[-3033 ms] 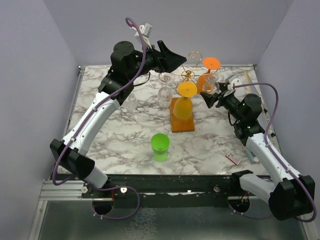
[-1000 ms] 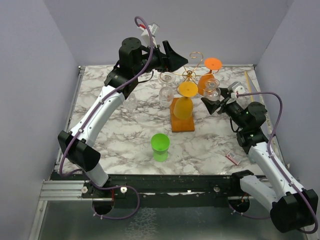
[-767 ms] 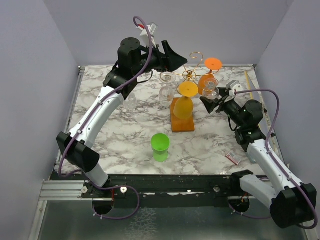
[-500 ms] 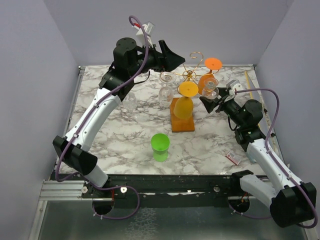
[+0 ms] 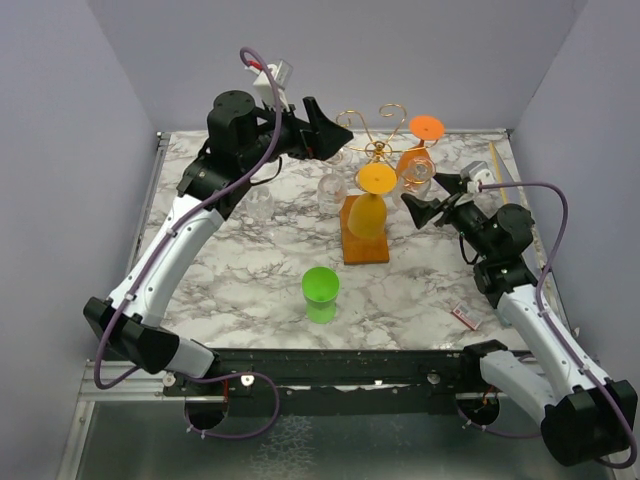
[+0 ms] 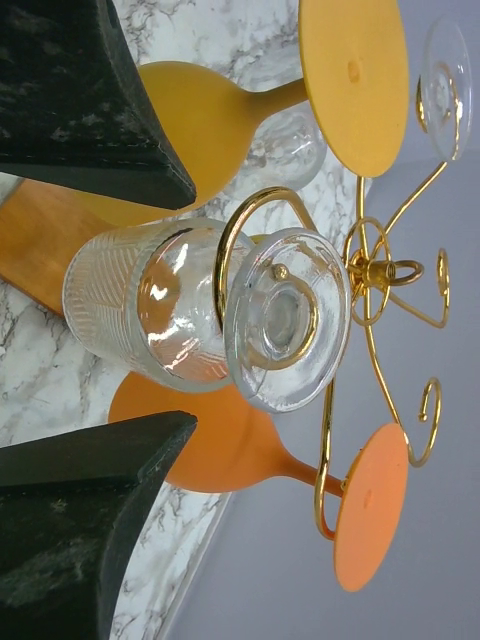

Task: Place the wine glass upside down on the wine glass rack

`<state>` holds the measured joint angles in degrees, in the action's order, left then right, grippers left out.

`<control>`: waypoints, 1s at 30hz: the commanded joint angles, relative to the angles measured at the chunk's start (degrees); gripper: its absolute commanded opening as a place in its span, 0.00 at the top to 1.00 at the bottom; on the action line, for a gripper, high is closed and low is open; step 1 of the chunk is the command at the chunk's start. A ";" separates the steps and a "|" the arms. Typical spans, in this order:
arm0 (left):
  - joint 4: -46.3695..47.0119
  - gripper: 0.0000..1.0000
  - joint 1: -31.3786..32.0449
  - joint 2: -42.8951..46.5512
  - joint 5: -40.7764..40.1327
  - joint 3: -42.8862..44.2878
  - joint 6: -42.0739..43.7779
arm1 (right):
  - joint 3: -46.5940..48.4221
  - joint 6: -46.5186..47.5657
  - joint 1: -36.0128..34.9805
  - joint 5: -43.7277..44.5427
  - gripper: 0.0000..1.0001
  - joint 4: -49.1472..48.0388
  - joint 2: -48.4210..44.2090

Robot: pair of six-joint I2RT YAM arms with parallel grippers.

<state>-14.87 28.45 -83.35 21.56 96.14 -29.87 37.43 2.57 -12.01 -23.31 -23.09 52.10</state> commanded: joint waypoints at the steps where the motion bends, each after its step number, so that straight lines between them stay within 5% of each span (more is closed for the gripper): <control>1: -1.74 0.01 -0.75 4.33 -2.52 -2.78 3.82 | 1.66 -0.42 -0.03 1.48 0.13 1.96 -1.34; 15: -11.81 0.01 -1.12 14.53 -7.49 -11.70 13.28 | -0.03 -12.87 -0.03 5.47 0.14 15.45 -15.56; 30: -26.66 0.06 -1.02 20.48 -3.30 -29.21 15.22 | 5.26 -33.24 -0.03 19.43 0.23 37.89 -17.97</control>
<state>-35.40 27.70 -64.01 16.08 71.50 -15.40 39.99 -24.84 -12.01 -10.22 8.05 35.22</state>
